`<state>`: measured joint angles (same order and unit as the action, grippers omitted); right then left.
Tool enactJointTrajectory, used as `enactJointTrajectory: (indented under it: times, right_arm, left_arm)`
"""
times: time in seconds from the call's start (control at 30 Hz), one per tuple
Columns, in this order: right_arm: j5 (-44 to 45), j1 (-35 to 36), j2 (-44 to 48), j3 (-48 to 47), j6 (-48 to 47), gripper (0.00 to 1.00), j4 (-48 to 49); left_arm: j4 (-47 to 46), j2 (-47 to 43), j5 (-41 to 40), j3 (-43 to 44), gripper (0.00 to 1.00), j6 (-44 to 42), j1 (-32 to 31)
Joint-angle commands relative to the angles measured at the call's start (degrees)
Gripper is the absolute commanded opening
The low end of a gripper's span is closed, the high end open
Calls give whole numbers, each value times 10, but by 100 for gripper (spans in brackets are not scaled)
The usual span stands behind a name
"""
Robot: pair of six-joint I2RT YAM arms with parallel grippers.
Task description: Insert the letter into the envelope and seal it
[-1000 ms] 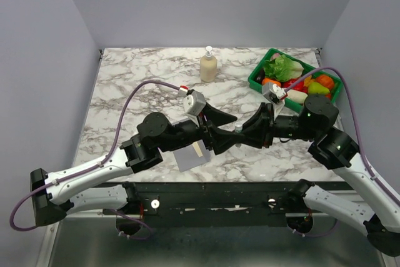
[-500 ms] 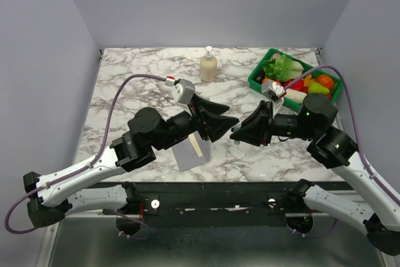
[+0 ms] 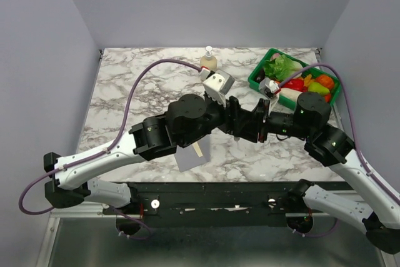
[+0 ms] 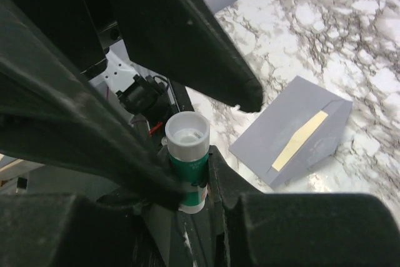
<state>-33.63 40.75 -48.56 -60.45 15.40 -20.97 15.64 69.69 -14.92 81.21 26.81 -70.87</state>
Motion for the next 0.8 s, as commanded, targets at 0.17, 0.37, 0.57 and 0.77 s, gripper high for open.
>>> enactJointTrajectory:
  times: [0.17,0.37,0.57,0.77]
  right_arm:
    - [42,1,13,1,0,1,-8]
    - [101,2,31,9,9,1,2]
    - [136,1,50,23,24,1,22]
    - [139,1,57,26,27,1,25]
  left_arm:
    - [134,38,-104,65,53,-18,-30]
    - [135,33,-104,54,54,-1,-35]
    - [115,33,-85,40,52,11,-38]
    - [103,33,-82,34,8,12,-40]
